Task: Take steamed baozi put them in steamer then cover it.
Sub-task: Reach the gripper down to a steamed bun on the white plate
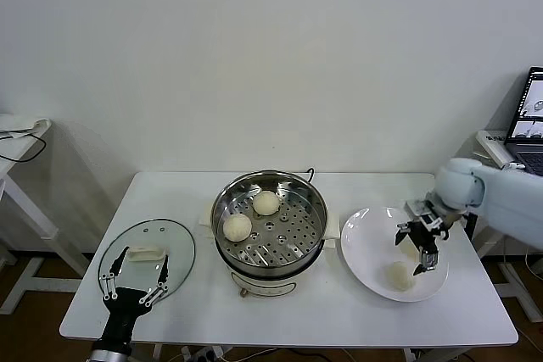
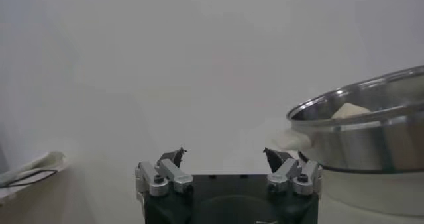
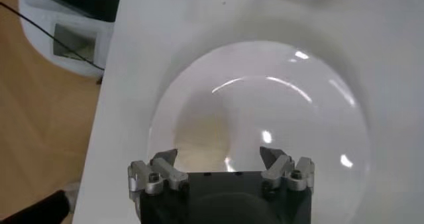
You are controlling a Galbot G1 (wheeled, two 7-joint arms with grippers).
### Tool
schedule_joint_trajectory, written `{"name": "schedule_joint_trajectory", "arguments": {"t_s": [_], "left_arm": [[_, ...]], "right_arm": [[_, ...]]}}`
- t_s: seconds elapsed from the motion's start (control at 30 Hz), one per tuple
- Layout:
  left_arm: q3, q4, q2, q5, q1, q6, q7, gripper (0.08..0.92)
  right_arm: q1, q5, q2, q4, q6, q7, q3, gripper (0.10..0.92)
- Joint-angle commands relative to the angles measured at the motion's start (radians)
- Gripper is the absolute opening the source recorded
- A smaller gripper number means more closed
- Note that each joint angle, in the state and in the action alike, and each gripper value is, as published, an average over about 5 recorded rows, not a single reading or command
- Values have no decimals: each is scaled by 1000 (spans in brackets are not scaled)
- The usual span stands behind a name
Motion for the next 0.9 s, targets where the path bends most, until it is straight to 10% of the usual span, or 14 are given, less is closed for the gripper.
{"name": "schedule_joint_trajectory", "arguments": {"t_s": [0.03, 0.9], "left_arm": [[-1, 4, 0, 0, 1, -1, 0, 823], [-11, 6, 1, -5, -3, -2, -1, 823]], "right_arm": [[-122, -45, 11, -31, -3, 32, 50, 823], [-121, -60, 4, -8, -31, 60, 80, 709]]}}
